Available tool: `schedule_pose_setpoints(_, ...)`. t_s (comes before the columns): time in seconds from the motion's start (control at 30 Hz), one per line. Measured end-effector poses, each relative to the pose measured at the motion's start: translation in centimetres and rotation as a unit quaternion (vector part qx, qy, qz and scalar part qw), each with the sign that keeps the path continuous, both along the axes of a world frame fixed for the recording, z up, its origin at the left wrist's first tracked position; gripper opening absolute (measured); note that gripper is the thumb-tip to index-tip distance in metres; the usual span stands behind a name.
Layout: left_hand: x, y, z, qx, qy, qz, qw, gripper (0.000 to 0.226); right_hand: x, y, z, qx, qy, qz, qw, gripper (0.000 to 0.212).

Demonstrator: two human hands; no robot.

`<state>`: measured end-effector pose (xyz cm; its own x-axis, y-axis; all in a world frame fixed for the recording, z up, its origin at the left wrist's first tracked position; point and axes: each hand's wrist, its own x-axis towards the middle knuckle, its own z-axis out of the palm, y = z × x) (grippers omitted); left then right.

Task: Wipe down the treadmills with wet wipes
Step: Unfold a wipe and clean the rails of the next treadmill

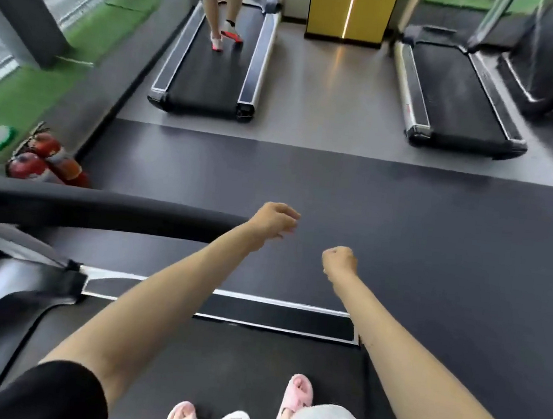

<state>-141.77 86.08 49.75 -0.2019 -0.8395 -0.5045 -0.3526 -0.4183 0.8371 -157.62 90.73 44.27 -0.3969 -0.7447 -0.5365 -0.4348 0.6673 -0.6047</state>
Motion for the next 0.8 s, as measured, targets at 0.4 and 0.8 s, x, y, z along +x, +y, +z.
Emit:
schedule_pose_setpoints(0.4, -6.1, -10.0, -2.0, 0.054, -0.082, 0.035, 0.995, 0.015, -7.6, -9.5, -0.3, -0.021, -0.098, 0.033, 0.994, 0.027)
schedule_pose_setpoints(0.8, -7.1, -28.6, -3.5, 0.016, -0.158, 0.061, 0.985, 0.025, -9.5, -31.6, 0.2, -0.029, 0.027, 0.189, 0.981, 0.02)
